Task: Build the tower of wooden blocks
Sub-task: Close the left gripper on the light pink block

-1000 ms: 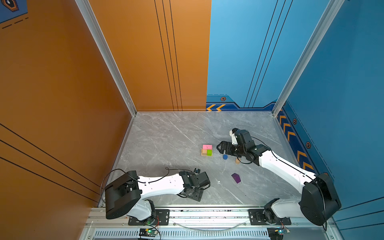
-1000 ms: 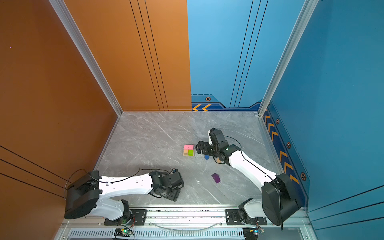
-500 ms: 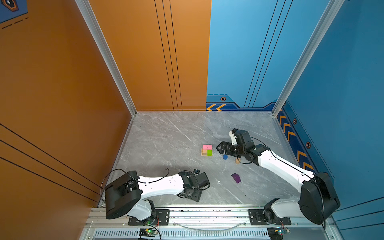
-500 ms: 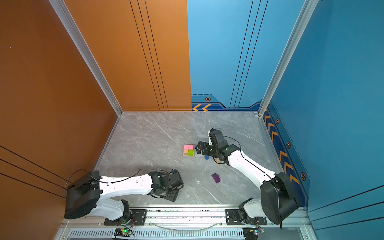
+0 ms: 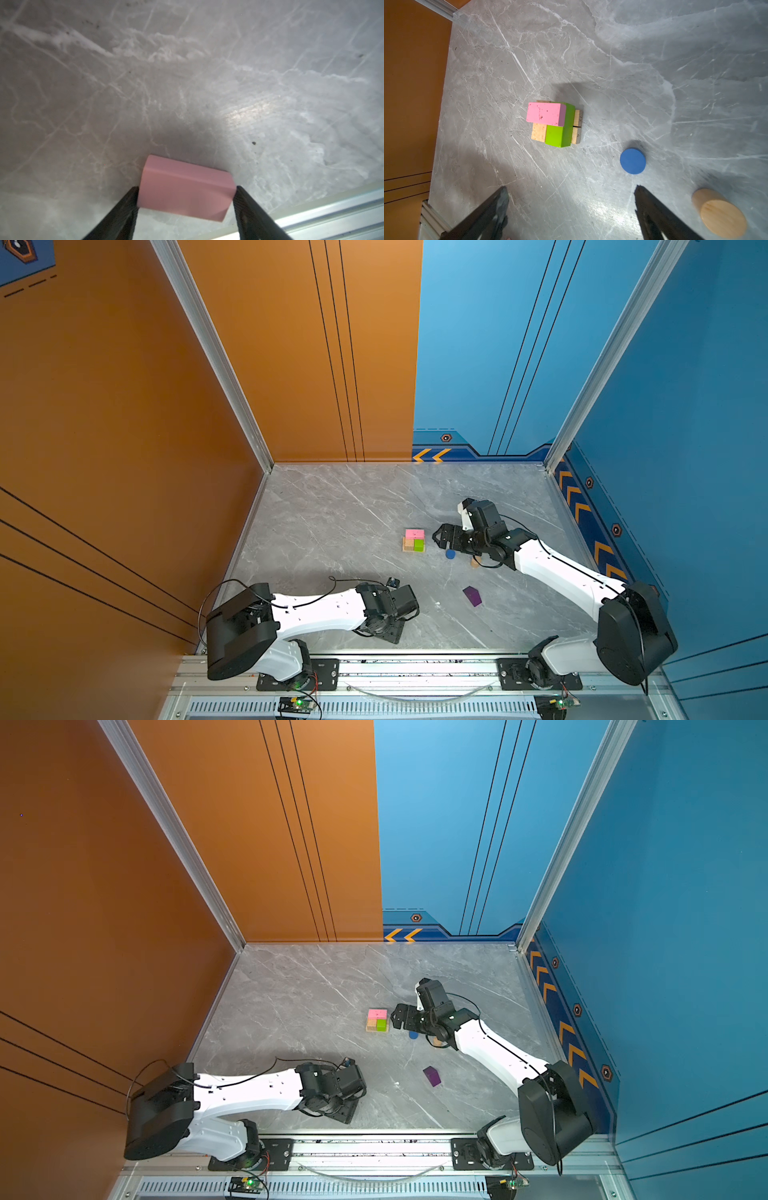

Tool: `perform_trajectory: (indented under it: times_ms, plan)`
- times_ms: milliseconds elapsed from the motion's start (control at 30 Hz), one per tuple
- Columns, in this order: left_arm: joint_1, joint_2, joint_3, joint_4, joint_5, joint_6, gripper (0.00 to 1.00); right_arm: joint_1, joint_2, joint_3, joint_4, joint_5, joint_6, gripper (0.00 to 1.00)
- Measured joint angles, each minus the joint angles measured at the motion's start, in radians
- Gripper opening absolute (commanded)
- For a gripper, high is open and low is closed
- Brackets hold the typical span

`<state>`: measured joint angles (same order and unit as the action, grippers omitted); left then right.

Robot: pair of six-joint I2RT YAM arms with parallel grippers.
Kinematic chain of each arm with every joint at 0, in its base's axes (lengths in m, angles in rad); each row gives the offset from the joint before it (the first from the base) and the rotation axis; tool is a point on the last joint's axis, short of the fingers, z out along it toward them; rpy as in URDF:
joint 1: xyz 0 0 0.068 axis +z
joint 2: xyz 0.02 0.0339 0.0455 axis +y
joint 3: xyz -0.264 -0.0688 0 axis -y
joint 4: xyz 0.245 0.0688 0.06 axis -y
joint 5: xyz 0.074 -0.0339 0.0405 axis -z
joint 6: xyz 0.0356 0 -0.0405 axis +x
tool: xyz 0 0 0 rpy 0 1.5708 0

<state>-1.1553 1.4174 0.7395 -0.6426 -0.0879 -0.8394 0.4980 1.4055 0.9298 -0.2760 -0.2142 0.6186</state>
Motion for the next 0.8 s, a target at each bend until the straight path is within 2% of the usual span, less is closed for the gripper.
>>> perform_trajectory:
  times_ms: [267,567,800]
  plan:
    - [-0.005,-0.003,0.000,0.000,0.010,-0.001,0.72,0.000,0.008,0.000,0.000,0.000,0.007,0.95]
    - [-0.005,-0.002,0.000,0.000,0.012,-0.008,0.67,0.000,0.009,0.000,0.000,-0.001,0.007,0.95]
    - [-0.005,0.001,0.000,0.000,0.014,-0.015,0.69,0.000,0.009,-0.002,0.000,-0.001,0.007,0.95]
